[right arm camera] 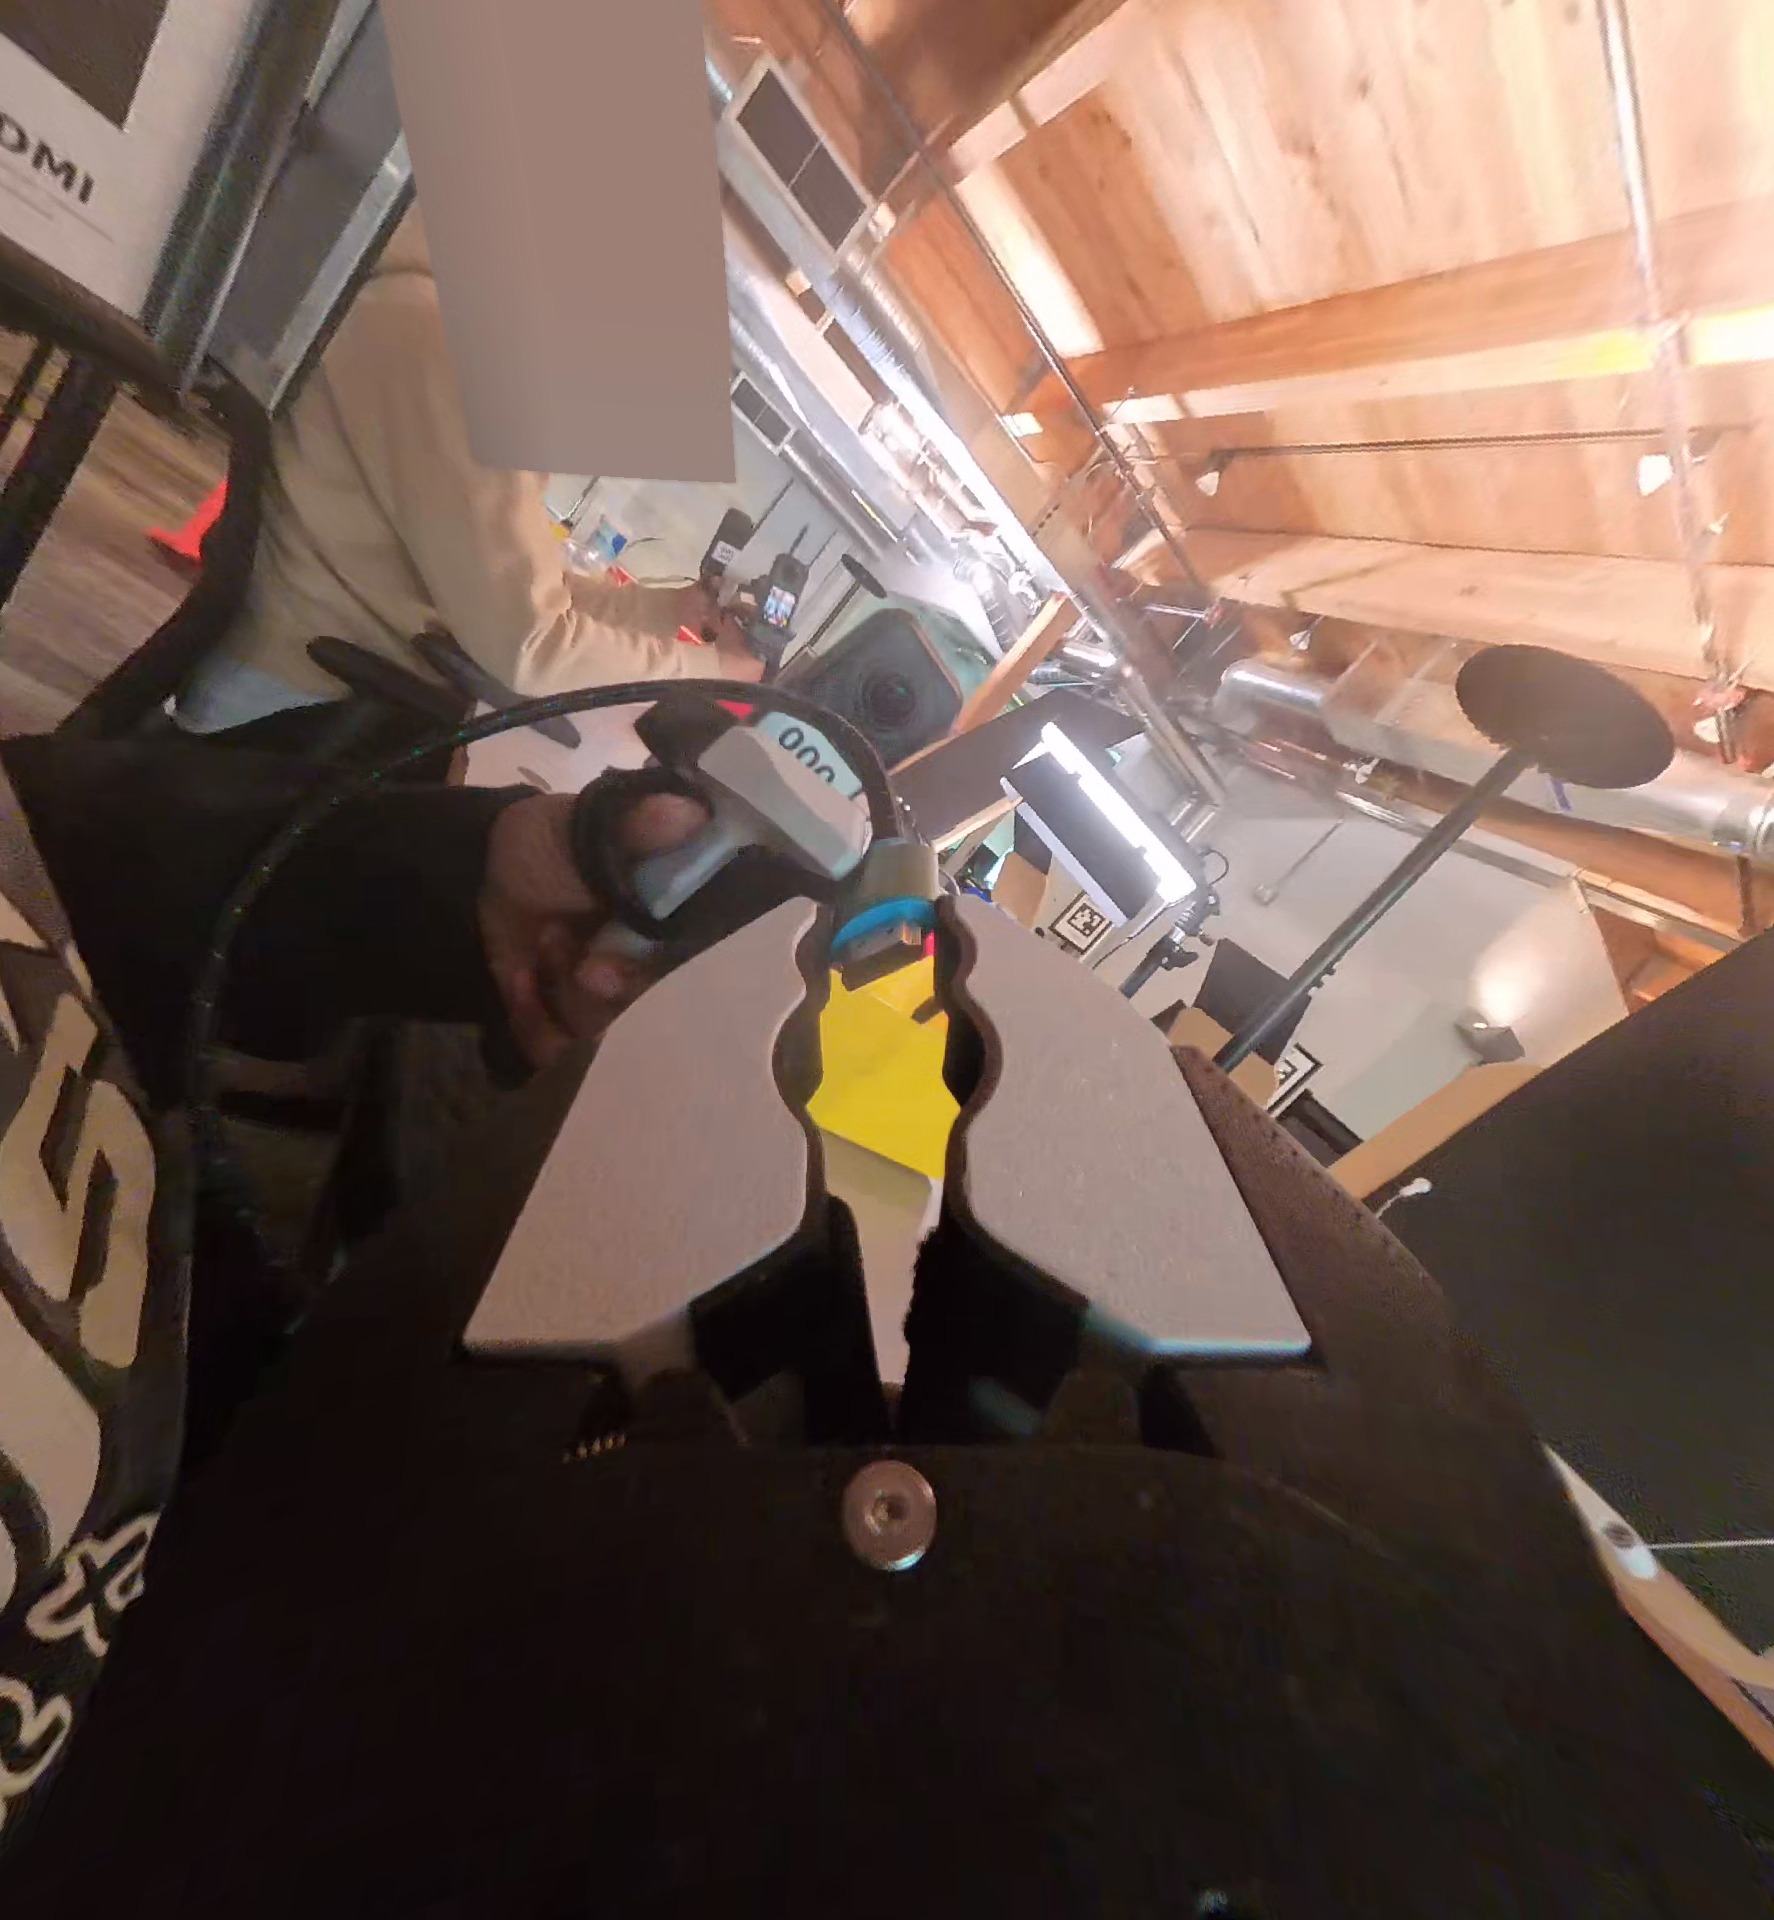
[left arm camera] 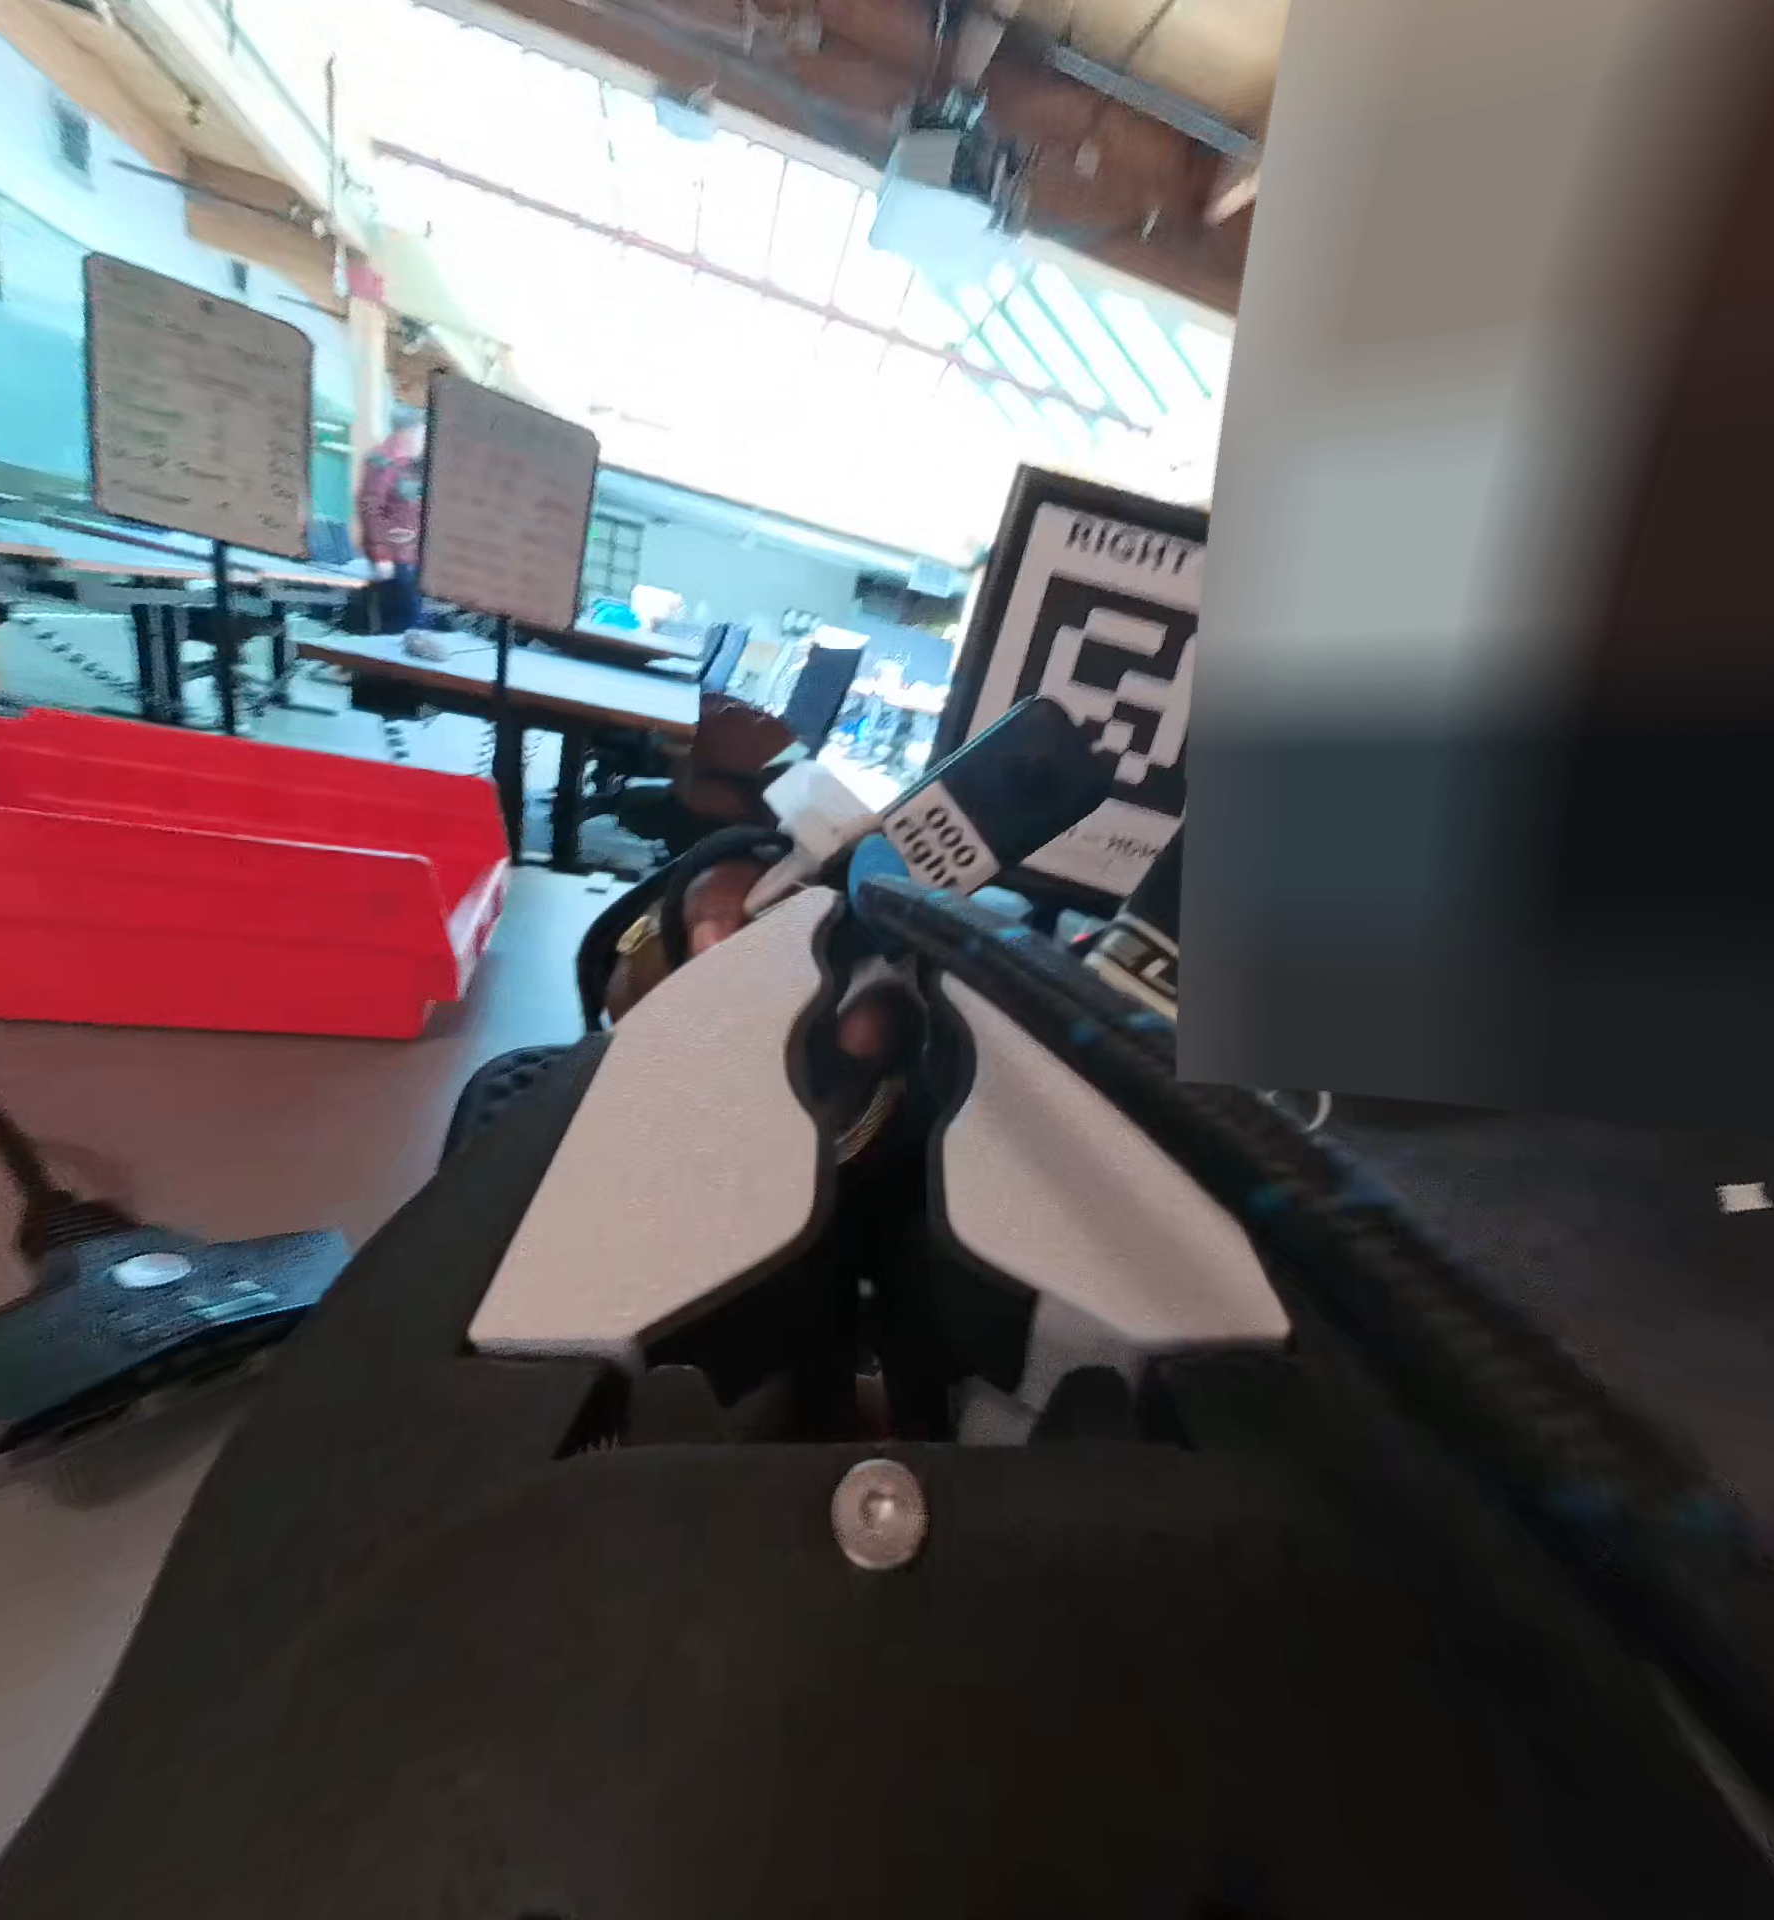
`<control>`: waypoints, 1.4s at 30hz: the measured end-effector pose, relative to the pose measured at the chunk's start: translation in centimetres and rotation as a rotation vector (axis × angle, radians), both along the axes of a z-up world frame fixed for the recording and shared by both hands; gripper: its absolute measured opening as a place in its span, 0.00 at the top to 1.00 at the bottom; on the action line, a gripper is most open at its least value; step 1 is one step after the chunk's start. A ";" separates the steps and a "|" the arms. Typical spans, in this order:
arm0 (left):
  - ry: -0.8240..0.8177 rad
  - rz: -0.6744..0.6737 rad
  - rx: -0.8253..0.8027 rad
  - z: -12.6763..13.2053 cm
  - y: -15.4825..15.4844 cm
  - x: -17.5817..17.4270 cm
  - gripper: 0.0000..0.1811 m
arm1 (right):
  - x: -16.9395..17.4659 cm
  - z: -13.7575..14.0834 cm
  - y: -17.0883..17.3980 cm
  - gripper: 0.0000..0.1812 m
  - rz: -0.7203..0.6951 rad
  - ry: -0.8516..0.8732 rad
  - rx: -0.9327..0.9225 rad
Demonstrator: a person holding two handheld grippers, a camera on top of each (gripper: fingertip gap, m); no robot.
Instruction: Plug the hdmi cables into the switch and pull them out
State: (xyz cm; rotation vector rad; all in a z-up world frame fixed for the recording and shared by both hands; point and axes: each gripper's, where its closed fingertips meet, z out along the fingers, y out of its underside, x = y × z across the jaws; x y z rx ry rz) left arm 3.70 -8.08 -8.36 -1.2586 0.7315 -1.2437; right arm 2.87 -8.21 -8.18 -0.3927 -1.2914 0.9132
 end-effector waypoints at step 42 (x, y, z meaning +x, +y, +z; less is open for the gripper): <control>0.273 0.617 0.423 4.6 -4.5 -1.9 0.87 | -1.9 3.1 8.5 0.94 -0.839 0.046 0.699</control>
